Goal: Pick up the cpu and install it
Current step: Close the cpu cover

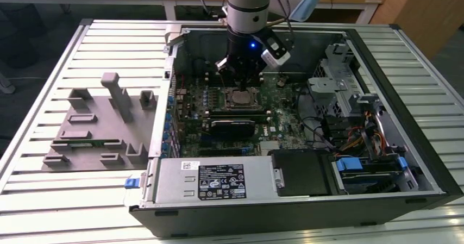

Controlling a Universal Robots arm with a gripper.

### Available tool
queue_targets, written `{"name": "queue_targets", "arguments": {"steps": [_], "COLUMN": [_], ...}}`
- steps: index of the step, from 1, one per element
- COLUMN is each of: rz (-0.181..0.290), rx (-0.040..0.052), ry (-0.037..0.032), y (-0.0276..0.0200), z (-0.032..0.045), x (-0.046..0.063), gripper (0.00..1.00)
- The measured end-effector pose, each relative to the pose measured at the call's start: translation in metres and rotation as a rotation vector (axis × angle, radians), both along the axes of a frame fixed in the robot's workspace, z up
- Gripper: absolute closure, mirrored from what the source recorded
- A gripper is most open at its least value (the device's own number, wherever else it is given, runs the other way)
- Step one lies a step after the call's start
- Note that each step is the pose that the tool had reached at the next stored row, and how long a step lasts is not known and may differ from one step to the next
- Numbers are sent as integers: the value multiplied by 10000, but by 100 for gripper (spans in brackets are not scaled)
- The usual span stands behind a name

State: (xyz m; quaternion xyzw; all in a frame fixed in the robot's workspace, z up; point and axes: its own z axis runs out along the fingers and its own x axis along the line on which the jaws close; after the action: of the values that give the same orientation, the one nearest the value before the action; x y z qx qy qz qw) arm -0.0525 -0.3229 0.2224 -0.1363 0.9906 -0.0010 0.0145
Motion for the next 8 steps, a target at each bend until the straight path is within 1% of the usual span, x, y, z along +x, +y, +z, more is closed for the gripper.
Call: {"name": "queue_targets", "arguments": {"steps": [3,7,8], "rz": [-45,-727,-776], "rx": [0,1,1], "ry": [1,0,0], "y": [0,0,0], "z": [0,-1,-1], "x": [0,0,0], "gripper": [89,89,89]}}
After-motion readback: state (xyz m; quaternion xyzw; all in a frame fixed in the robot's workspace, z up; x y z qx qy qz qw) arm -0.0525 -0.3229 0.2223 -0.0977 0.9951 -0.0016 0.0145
